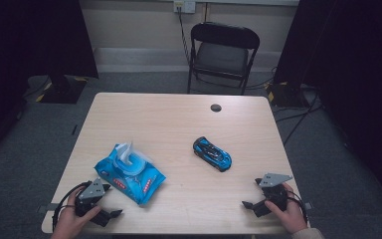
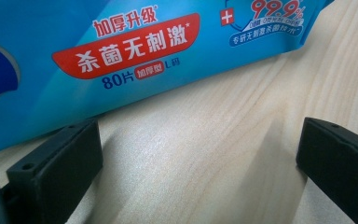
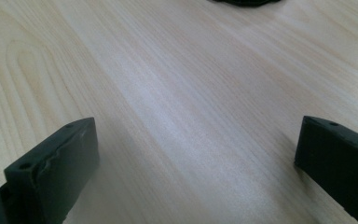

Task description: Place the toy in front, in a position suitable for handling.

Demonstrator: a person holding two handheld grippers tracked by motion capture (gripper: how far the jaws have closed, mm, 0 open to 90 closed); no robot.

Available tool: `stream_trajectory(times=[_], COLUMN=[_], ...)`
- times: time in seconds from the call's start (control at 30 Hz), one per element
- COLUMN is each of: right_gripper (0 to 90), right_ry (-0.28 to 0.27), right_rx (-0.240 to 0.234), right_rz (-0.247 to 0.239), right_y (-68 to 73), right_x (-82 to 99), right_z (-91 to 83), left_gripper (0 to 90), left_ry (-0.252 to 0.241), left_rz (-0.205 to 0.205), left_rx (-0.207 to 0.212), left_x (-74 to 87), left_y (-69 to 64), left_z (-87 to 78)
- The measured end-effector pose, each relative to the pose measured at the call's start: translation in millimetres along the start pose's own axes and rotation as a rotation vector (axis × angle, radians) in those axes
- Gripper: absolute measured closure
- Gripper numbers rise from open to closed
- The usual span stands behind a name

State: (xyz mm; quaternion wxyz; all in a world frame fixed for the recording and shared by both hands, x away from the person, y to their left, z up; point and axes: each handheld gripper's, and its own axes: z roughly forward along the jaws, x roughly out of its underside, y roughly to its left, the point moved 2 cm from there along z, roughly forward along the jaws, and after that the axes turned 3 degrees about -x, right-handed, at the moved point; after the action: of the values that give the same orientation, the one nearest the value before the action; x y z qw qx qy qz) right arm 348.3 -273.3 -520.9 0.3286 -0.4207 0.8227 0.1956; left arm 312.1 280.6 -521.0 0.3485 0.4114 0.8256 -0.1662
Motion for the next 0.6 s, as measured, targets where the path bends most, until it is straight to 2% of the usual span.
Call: stream_trajectory(times=[0.1, 0.3, 0.33, 0.37, 0.4, 0.43, 0.47, 0.5, 0.53, 0.6], right_gripper=[0.0, 0.0, 0.0, 0.0, 0.0, 0.0, 0.0, 0.0, 0.0, 0.0], right_ry=[0.000, -0.001, -0.001, -0.001, 0.000, 0.000, 0.000, 0.000, 0.000, -0.001], right_rx=[0.000, -0.001, -0.001, -0.001, 0.000, 0.000, 0.000, 0.000, 0.000, -0.001], right_rz=[0.000, 0.001, 0.000, 0.000, 0.000, 0.000, 0.000, 0.000, 0.000, 0.000], right_y=[0.0, 0.0, 0.0, 0.0, 0.0, 0.0, -0.1, -0.1, 0.0, 0.0], right_x=[0.0, 0.0, 0.0, 0.0, 0.0, 0.0, 0.0, 0.0, 0.0, 0.0], right_z=[0.0, 0.1, 0.1, 0.1, 0.0, 0.0, 0.0, 0.0, 0.0, 0.1], left_gripper=[0.0, 0.7, 4.4, 11.1, 19.7, 20.2, 15.0, 14.8, 18.5, 15.8], left_ry=[0.004, 0.000, -0.003, -0.003, -0.002, 0.021, 0.033, 0.033, 0.049, 0.055], left_rz=[0.001, -0.029, -0.068, -0.068, -0.095, -0.101, -0.102, -0.102, -0.101, -0.104], left_rx=[-0.003, -0.008, -0.015, -0.015, -0.027, -0.032, -0.039, -0.039, -0.040, -0.043], left_x=[0.0, 0.4, -1.9, -1.9, -5.3, -7.7, -10.0, -10.0, -13.4, -16.7], left_y=[0.2, -2.3, -3.2, -3.2, -4.4, -5.9, -8.2, -8.2, -11.9, -14.6], left_z=[-0.3, -1.5, -4.4, -4.4, -6.1, -5.7, -4.8, -4.8, -2.2, 0.5])
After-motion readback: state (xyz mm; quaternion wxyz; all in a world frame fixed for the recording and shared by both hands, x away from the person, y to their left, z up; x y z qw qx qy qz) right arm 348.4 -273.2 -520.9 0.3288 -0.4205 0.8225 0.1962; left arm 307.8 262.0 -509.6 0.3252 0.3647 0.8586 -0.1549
